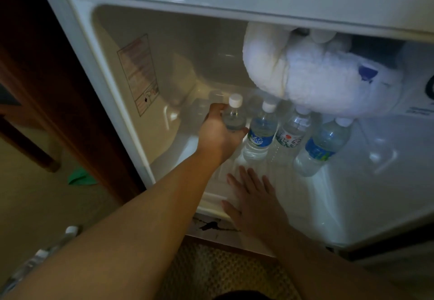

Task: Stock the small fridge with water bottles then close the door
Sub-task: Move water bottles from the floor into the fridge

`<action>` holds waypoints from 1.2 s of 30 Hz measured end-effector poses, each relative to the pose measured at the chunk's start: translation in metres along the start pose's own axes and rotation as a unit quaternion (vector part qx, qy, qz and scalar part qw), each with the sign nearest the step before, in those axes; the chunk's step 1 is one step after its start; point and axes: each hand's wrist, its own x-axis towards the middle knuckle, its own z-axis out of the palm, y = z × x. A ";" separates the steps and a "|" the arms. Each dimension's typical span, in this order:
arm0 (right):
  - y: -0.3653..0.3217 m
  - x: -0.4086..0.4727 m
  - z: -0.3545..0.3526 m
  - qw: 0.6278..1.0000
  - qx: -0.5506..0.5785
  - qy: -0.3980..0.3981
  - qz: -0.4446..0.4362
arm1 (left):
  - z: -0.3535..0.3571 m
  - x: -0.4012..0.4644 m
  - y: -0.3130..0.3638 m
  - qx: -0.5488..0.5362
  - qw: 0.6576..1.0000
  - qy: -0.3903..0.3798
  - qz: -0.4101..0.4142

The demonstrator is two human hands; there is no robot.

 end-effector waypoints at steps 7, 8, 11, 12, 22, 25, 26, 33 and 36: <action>-0.003 0.000 -0.009 0.999 0.008 -0.037 0.008 | -0.048 -0.046 0.013 0.018 0.997 -0.069 0.012; -0.005 -0.001 -0.013 0.999 0.012 -0.043 0.008 | -0.064 -0.060 0.011 0.031 0.995 -0.090 0.024; -0.014 -0.002 -0.026 1.000 0.014 -0.016 -0.010 | -0.127 -0.104 -0.004 0.069 0.978 -0.195 0.025; -0.022 -0.001 -0.033 0.999 0.014 0.011 -0.043 | -0.153 -0.119 -0.009 0.087 0.971 -0.221 0.012; -0.232 0.028 -0.075 0.854 0.056 0.043 -0.516 | -0.411 -0.243 -0.082 0.106 0.960 0.034 -0.258; -0.288 0.033 -0.061 0.873 0.021 -0.064 -0.483 | -0.441 -0.272 -0.125 0.142 0.921 0.103 -0.348; -0.304 0.036 -0.054 0.881 0.017 -0.097 -0.463 | -0.446 -0.280 -0.137 0.160 0.908 0.106 -0.373; -0.398 0.058 0.020 0.912 0.076 -0.226 -0.333 | -0.463 -0.321 -0.224 0.279 0.836 0.197 -0.429; -0.440 0.069 0.057 0.911 0.114 -0.250 -0.308 | -0.469 -0.326 -0.252 0.304 0.816 0.245 -0.427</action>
